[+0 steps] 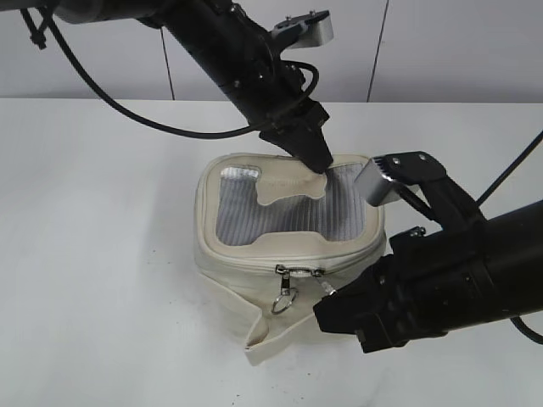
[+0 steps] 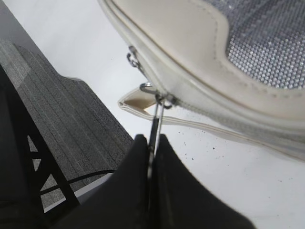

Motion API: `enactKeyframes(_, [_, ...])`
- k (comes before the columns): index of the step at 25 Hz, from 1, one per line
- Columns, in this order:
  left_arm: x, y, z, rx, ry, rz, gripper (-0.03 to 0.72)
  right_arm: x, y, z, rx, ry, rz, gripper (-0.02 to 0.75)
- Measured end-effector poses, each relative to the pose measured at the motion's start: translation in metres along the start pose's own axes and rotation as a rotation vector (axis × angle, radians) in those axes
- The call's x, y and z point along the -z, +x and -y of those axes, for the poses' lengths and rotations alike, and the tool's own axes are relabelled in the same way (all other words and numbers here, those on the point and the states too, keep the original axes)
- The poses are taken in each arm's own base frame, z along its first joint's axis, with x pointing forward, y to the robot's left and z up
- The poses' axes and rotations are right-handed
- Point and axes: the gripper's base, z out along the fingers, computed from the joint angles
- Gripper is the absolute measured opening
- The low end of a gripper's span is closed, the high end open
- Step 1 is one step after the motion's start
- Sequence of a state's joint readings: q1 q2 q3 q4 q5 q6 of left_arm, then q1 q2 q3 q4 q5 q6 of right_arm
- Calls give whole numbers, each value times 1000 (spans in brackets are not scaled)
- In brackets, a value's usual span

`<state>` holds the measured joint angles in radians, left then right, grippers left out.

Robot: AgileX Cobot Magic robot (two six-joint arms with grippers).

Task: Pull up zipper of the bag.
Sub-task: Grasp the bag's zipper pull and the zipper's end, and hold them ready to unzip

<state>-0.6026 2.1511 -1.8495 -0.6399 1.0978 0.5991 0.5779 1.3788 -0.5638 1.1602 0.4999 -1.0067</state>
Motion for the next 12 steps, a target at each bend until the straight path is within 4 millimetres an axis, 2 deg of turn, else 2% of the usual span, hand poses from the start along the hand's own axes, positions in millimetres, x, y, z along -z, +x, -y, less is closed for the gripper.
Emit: enactKeyframes(12, [0,0,0,2,9,-1,38,-2,-15,-4,69,-35,-23,6])
